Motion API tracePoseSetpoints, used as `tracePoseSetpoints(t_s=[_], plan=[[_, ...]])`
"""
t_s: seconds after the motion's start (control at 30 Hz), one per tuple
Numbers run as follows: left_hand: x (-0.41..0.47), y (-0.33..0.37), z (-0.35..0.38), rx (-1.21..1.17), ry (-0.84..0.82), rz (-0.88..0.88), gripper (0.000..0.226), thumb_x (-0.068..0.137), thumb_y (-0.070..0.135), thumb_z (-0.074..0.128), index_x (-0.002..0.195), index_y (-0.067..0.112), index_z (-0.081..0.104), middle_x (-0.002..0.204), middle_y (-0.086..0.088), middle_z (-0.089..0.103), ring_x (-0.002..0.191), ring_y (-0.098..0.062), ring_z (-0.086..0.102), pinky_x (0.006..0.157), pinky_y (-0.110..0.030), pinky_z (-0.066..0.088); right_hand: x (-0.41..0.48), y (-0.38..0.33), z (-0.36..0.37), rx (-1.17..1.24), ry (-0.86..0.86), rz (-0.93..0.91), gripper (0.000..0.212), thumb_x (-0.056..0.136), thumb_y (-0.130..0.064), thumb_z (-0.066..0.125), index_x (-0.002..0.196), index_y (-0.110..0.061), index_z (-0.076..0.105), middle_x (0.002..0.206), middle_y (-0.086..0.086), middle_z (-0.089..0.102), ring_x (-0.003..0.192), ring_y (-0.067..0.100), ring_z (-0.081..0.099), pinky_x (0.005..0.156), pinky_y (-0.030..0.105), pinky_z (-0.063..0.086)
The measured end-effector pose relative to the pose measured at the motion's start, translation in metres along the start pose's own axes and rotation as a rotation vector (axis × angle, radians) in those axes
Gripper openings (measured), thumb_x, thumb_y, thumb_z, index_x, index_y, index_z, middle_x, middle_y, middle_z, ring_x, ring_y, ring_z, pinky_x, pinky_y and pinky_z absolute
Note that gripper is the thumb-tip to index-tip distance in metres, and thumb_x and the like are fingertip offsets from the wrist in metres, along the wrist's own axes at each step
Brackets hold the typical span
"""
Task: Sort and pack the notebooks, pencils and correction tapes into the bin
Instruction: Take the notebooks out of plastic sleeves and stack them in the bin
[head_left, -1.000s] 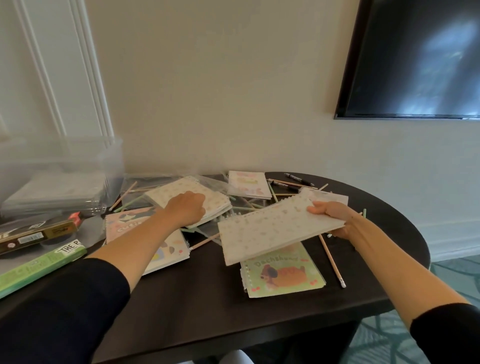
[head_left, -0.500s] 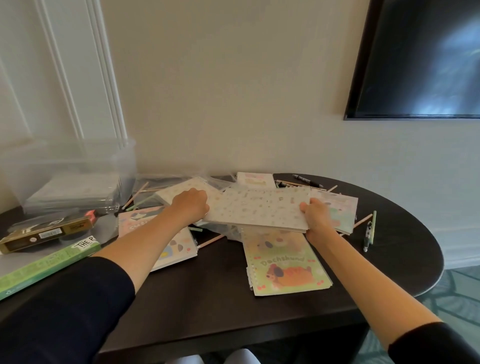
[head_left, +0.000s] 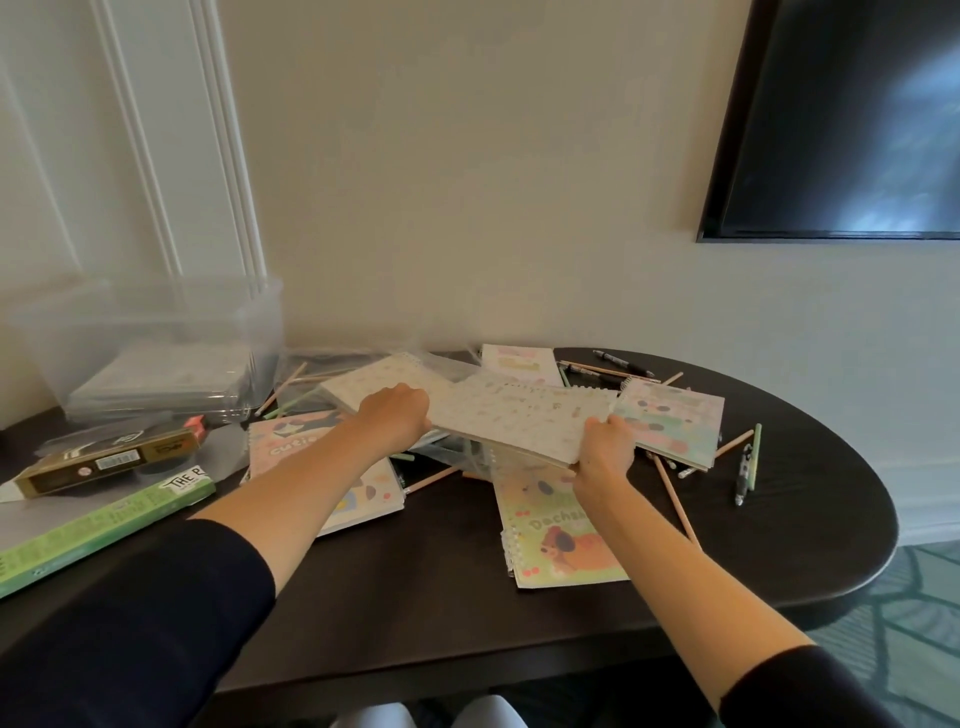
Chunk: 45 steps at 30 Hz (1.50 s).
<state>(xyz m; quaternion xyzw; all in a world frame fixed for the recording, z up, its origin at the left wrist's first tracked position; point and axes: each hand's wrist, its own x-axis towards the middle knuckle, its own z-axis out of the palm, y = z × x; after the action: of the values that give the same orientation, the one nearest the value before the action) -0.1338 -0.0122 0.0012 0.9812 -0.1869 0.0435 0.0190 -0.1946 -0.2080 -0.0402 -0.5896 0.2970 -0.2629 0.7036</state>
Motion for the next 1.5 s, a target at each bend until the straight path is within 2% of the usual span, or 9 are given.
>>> tracePoseSetpoints(t_s=[0.1,0.43,0.53,0.67,0.83,1.03,1.17,1.37,1.5], plan=[[0.002,-0.001,0.0,-0.018,0.011,0.02,0.035,0.091,0.005,0.037,0.059,0.011,0.027,0.06,-0.004,0.028,0.051,-0.018,0.026,0.049,-0.03,0.018,-0.011,0.003,0.015,0.056,-0.187,0.044,0.021,0.096,-0.005,0.035,0.11,-0.016,0.048,0.099,0.004,0.056,0.093,0.024,0.058,0.079,0.044,0.054],[0.007,-0.012,0.008,-0.029,-0.061,0.142,0.034,0.09,0.018,0.043,0.06,0.014,0.029,0.057,0.0,0.029,0.048,-0.014,0.024,0.047,-0.027,0.019,-0.013,0.019,0.035,0.23,-0.634,0.52,0.032,0.094,-0.002,0.041,0.127,0.0,0.04,0.103,0.02,0.059,0.104,0.035,0.058,0.077,0.047,0.05],[0.014,-0.005,0.007,0.044,0.043,0.159,0.016,0.088,0.026,0.046,0.094,0.012,0.041,0.088,-0.005,0.046,0.074,-0.018,0.043,0.057,-0.028,0.03,-0.005,0.015,0.039,0.23,-0.626,0.552,0.028,0.095,-0.015,0.043,0.12,-0.004,0.041,0.104,0.021,0.059,0.092,0.034,0.06,0.069,0.047,0.052],[0.039,0.013,0.011,0.11,0.007,0.119,0.057,0.092,0.013,0.039,0.143,0.007,0.015,0.143,-0.014,0.027,0.122,-0.032,0.035,0.088,-0.038,0.036,0.006,0.01,0.044,0.122,-0.598,0.513,0.027,0.094,-0.005,0.041,0.121,-0.004,0.039,0.099,0.019,0.057,0.105,0.037,0.056,0.08,0.05,0.048],[0.063,0.036,0.013,0.0,0.04,0.062,0.033,0.094,0.007,0.036,0.125,0.003,0.045,0.126,-0.014,0.049,0.11,-0.029,0.05,0.079,-0.032,0.037,0.018,0.001,0.045,-0.019,-0.661,0.496,0.019,0.09,0.008,0.045,0.106,-0.002,0.051,0.092,0.017,0.064,0.077,0.031,0.066,0.066,0.042,0.054],[0.075,0.037,0.01,-0.304,0.071,0.024,0.025,0.098,0.011,0.031,0.081,0.007,0.049,0.087,-0.009,0.051,0.07,-0.017,0.046,0.059,-0.024,0.032,0.025,0.0,0.052,0.141,-0.679,0.511,0.028,0.089,0.015,0.041,0.101,-0.007,0.054,0.097,0.018,0.063,0.103,0.039,0.06,0.074,0.048,0.055],[0.071,0.033,0.004,-0.403,0.111,0.051,0.029,0.098,0.01,0.032,0.096,-0.002,0.059,0.098,-0.014,0.061,0.083,-0.023,0.054,0.069,-0.03,0.037,0.02,0.002,0.071,0.2,-0.7,0.548,0.027,0.089,0.016,0.039,0.099,-0.005,0.054,0.099,0.022,0.061,0.112,0.044,0.054,0.05,0.046,0.056],[0.071,0.031,0.005,-0.526,0.075,0.024,0.03,0.097,0.011,0.035,0.107,-0.001,0.06,0.107,-0.014,0.061,0.097,-0.028,0.057,0.075,-0.029,0.039,0.017,0.007,0.095,0.244,-0.736,0.515,0.02,0.09,0.011,0.041,0.099,-0.001,0.055,0.079,0.021,0.069,0.089,0.039,0.062,0.067,0.049,0.055],[0.071,0.032,0.008,-0.606,0.088,0.04,0.032,0.098,0.012,0.034,0.072,0.006,0.052,0.066,-0.003,0.046,0.06,-0.011,0.046,0.055,-0.018,0.035,0.017,0.005,0.105,0.196,-0.702,0.467,0.019,0.094,0.002,0.041,0.105,0.004,0.056,0.088,0.023,0.065,0.096,0.037,0.06,0.078,0.049,0.05]])
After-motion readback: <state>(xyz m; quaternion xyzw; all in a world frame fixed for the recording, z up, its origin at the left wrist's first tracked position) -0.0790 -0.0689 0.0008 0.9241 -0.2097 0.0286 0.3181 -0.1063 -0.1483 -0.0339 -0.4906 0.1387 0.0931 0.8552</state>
